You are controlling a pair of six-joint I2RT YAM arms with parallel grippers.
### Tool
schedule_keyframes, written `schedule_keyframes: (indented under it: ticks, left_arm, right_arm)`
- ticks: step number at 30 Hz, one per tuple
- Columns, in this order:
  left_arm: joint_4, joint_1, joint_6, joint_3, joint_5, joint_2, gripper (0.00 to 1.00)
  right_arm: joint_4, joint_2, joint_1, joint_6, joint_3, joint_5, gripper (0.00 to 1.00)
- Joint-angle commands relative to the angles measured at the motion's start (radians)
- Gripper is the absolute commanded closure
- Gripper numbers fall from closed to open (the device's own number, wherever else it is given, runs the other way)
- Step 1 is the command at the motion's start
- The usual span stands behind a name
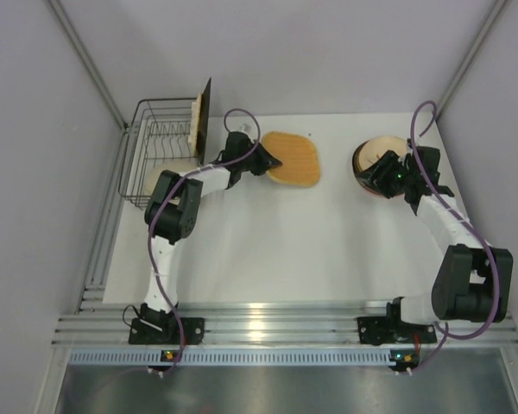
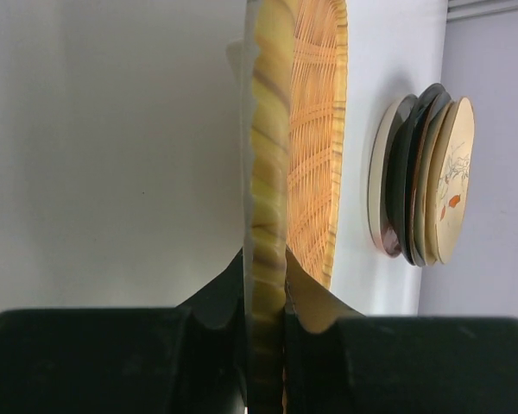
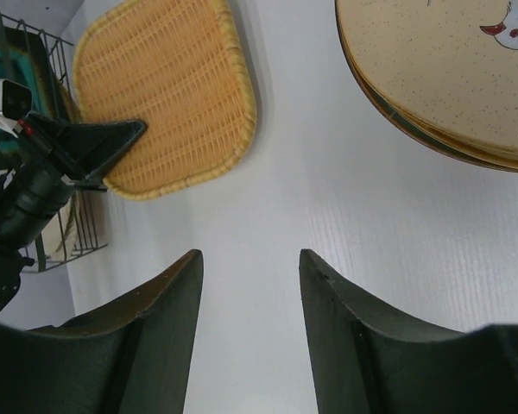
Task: Unload the plates from the dish rack
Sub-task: Place the plate on the table
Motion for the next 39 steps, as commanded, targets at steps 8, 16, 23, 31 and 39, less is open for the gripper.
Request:
schedule_keyframes:
  ticks: [8,16,23,31,39]
  left_arm:
    - [-0.009,0.012,0.004,0.059,0.041,-0.036,0.71]
    - [-0.133,0.008,0.052,0.072,-0.011,-0.079,0.39]
    - [-0.426,-0.001,0.199,0.123,-0.215,-0.165,0.18]
    - [-0.549,-0.021,0.345,0.086,-0.425,-0.316,0.13]
    - [-0.552,-0.018,0.587,0.163,-0.662,-0.504,0.09]
  right_arm:
    - [0.049,-0.006,-0.006,0.003,0.001,-0.012,0.51]
    - [0.055,-0.007,-0.006,0.007,-0.002,-0.012,0.52]
    - [0.056,0.000,-0.006,0.007,-0.005,-0.012,0.52]
    - [0.064,0.026,-0.006,0.013,0.004,-0.015,0.52]
    - [0.079,0.048,-0.004,0.014,0.009,-0.030,0.52]
